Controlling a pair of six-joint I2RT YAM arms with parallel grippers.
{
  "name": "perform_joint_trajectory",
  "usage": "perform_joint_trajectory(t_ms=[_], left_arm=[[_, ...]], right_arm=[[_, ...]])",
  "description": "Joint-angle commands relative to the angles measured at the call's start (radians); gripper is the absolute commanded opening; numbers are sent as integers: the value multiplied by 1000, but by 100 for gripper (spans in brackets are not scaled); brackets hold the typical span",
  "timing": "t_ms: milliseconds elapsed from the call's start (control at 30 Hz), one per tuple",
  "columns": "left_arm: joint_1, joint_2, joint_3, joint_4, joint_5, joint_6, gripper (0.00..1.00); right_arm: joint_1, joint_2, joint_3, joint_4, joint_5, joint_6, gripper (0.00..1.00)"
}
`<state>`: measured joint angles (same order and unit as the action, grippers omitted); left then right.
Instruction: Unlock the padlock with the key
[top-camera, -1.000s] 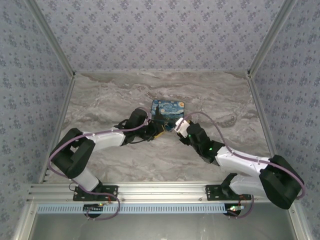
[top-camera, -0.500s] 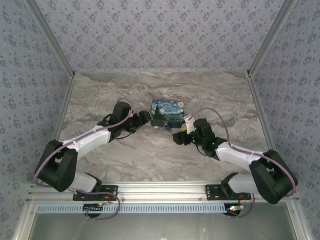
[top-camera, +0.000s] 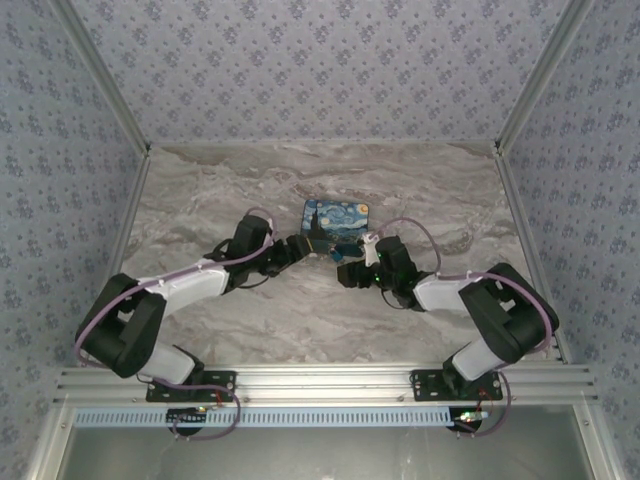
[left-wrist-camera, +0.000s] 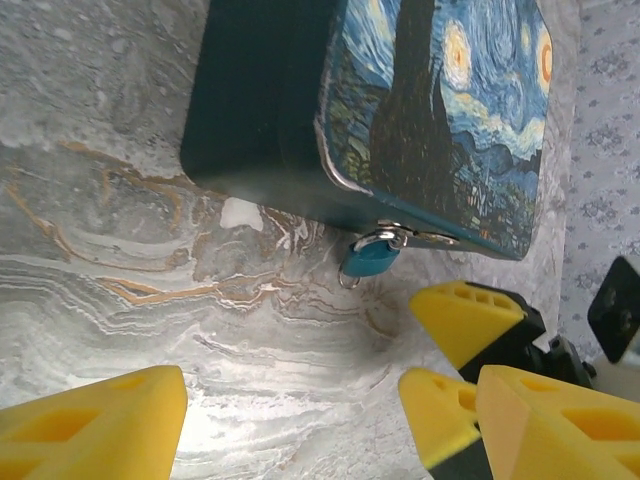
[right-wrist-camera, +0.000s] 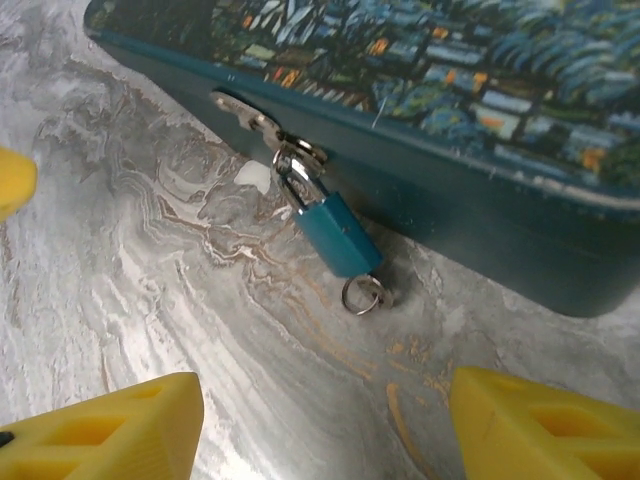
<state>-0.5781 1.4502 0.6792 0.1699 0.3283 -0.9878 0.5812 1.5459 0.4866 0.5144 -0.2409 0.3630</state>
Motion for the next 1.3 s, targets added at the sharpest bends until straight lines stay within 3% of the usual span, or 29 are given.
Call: perform_joint_trajectory(t_ms=[0, 333, 767, 1267], left_arm=[[-18, 19, -2, 52, 2, 2, 76], [-24, 56, -23, 108, 10, -23, 76], [-44, 64, -30, 123, -2, -39, 75], [-52, 100, -46, 158, -2, -58, 75]], right_arm=[[3, 30, 40, 45, 46, 42, 66], [10, 135, 102, 72, 77, 49, 54], [17, 227, 99, 231, 54, 52, 50], [19, 185, 93, 216, -5, 86, 18]])
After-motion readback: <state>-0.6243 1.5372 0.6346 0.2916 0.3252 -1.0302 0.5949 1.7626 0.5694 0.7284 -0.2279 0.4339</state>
